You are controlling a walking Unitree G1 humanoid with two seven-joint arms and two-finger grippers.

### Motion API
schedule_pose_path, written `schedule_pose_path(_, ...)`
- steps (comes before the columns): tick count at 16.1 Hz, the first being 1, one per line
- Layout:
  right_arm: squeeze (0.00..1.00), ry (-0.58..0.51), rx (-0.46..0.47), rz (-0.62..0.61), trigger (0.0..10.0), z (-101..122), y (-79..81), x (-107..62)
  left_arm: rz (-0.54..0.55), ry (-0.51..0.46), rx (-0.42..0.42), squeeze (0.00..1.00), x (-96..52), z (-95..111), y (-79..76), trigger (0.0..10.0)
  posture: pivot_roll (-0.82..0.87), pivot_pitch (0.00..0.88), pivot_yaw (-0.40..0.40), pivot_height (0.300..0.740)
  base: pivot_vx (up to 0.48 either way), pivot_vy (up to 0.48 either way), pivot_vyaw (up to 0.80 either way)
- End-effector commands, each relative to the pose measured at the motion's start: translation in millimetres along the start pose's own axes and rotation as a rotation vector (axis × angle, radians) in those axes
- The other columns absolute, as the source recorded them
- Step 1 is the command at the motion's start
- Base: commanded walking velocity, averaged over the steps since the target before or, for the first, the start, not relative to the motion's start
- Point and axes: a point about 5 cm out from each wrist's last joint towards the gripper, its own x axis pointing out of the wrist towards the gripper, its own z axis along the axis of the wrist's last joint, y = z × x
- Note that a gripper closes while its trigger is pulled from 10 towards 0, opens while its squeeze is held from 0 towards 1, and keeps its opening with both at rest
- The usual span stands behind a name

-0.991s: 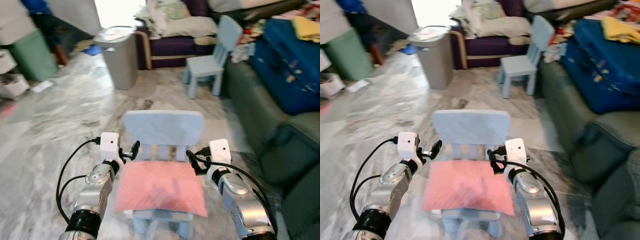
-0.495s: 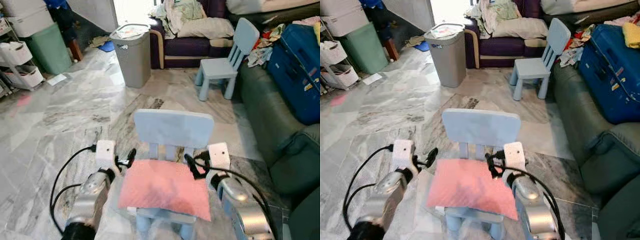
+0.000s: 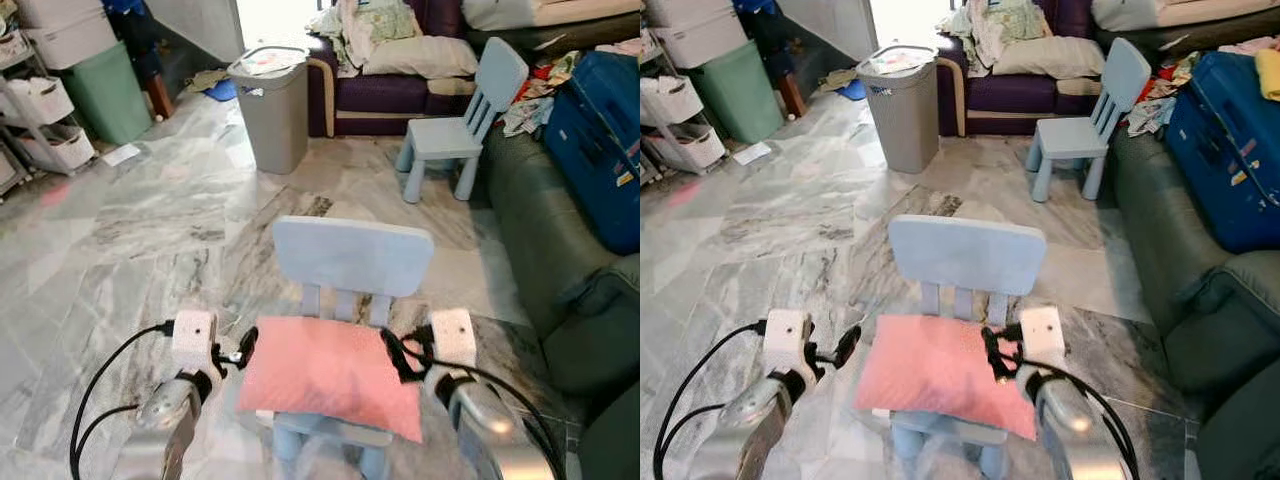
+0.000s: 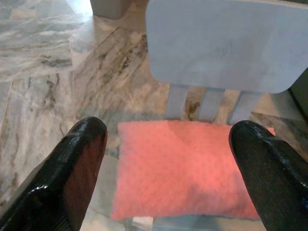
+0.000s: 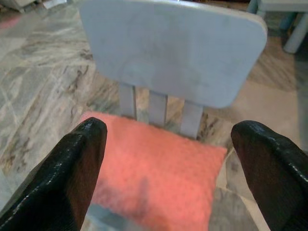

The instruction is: Move the pillow to the sofa

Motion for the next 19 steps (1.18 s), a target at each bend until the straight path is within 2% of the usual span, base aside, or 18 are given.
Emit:
schedule_pose_path(1,0.0,-0.017,0.003,-0.039,10.0,3.1,-7.2,-6.7,-0.009,-0.001,0.007,0.0,-4.4,2.1,2.1,10.0,-0.05,0.043,0.056,0.74,0.0,0.0,0.0)
schedule_pose_path(3,0.0,-0.007,0.001,-0.055,10.0,0.3,-13.2,-13.7,-0.007,0.025,0.005,0.0,-11.4,-4.7,2.4,10.0,-0.06,0.054,0.053,0.74,0.0,0.0,0.0)
schedule_pose_path(9,0.0,-0.016,-0.001,-0.043,10.0,6.8,-11.5,-14.6,-0.01,0.022,-0.006,0.0,-12.5,-0.8,-3.2,10.0,-0.07,0.069,0.037,0.74,0.0,0.0,0.0)
schedule_pose_path(19,0.0,0.098,-0.018,0.01,10.0,-11.1,-10.9,-42.3,0.018,0.087,-0.041,0.0,-40.7,-20.3,-8.1,10.0,-0.06,0.183,-0.015,0.74,0.0,0.0,0.0)
